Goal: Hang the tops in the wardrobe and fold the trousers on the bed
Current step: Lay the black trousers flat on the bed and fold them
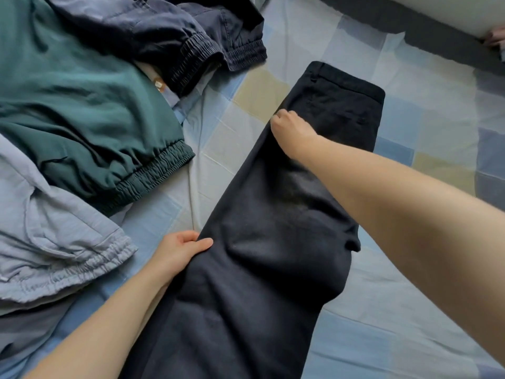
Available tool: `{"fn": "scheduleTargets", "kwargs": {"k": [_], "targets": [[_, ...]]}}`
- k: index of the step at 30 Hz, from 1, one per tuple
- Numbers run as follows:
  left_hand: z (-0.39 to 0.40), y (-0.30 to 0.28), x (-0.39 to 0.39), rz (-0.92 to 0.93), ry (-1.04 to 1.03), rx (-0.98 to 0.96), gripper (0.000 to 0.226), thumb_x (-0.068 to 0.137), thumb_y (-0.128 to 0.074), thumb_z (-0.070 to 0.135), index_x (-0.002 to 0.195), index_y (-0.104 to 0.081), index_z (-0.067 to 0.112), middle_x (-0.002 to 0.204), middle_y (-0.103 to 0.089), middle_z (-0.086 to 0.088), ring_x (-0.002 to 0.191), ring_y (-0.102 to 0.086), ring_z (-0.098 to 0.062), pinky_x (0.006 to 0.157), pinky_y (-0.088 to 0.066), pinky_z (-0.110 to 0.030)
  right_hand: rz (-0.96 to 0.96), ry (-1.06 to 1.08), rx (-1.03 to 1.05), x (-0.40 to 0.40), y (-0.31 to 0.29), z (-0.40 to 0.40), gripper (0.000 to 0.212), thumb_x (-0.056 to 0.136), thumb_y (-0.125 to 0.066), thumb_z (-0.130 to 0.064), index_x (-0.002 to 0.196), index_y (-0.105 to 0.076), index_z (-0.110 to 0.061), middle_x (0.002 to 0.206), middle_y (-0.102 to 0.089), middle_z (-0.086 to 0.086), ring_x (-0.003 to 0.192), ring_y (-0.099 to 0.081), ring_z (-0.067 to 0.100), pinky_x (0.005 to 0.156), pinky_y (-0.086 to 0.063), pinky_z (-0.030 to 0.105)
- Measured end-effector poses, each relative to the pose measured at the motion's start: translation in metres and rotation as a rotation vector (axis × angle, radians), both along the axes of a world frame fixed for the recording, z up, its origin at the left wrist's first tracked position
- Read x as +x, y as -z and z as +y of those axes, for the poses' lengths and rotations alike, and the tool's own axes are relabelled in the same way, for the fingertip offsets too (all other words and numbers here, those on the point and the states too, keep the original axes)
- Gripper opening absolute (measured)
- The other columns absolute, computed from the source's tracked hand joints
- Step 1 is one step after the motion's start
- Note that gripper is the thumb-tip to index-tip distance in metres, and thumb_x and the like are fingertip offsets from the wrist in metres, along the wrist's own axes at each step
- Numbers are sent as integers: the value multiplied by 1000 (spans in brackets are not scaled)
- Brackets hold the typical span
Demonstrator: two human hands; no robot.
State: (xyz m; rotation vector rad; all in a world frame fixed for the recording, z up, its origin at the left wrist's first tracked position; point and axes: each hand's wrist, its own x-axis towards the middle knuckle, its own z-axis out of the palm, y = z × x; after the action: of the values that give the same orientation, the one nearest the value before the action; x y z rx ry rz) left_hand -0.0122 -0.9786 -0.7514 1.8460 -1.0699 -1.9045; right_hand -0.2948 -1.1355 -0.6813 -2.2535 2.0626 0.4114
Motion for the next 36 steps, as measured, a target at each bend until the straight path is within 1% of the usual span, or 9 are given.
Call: {"fn": "scheduleTargets", "kwargs": {"k": [4,9,14,17,20,25,28,32,36], "targets": [[0,-3,-2,41,-59,30,11,82,-76,19,74,-76,11,70,-73,-4,55,-65,-8,45,-46,-15,-306,17,-76,-15,0,27,55,94,-52,-7,145,-32,-10,151,-30,11,135,-33,32,107,-38,42],[-1,-8,-3,74,-84,77,9,84,-74,16,86,-75,8,78,-75,-7,60,-67,-13,51,-53,-20,-410,317,-391,-57,15,136,43,87,-47,-2,130,-46,-6,119,-51,13,104,-47,31,90,-42,38],[2,-8,-5,100,-151,57,9,85,-71,15,88,-74,7,82,-76,-8,68,-70,-16,59,-57,-23,-693,894,-349,-81,31,236,39,73,-38,11,106,-44,-8,106,-45,13,89,-44,23,75,-33,24],[6,-5,-6,58,-115,-18,12,91,-67,18,85,-73,10,80,-76,-4,65,-69,-11,57,-53,-20,-727,795,-140,-69,40,283,38,79,-50,3,114,-42,-8,108,-42,8,91,-51,28,80,-42,34],[6,-2,-5,13,-39,-70,14,94,-62,21,89,-71,10,87,-76,-6,75,-68,-16,71,-53,-30,-804,778,-122,-55,44,285,53,81,-62,-14,125,-34,-16,120,-43,6,97,-54,25,87,-47,39],[9,-2,-4,-88,57,-198,15,96,-60,23,93,-69,11,87,-74,0,76,-65,-11,71,-51,-28,-746,1026,-77,-50,41,261,42,86,-44,-15,122,-26,-24,112,-58,5,87,-56,31,78,-46,42],[10,-4,-2,-126,88,-244,18,97,-58,25,92,-68,10,85,-72,3,71,-61,-5,66,-48,-23,-868,1017,-74,-50,36,261,44,81,-52,-18,116,-26,-24,104,-61,5,84,-58,31,75,-49,42],[9,-5,3,-193,150,-307,33,98,-55,28,92,-59,-5,85,-63,-10,77,-51,-15,71,-40,-34,-949,961,-59,-47,33,263,47,82,-56,-16,117,-24,-22,113,-58,9,88,-60,30,76,-50,41],[11,-6,3,-226,146,-356,25,98,-55,28,84,-63,9,82,-68,-1,72,-56,-9,68,-43,-29,-923,1089,-118,-46,32,248,34,90,-35,-15,122,-25,-18,112,-55,10,89,-56,31,84,-49,46]]}}
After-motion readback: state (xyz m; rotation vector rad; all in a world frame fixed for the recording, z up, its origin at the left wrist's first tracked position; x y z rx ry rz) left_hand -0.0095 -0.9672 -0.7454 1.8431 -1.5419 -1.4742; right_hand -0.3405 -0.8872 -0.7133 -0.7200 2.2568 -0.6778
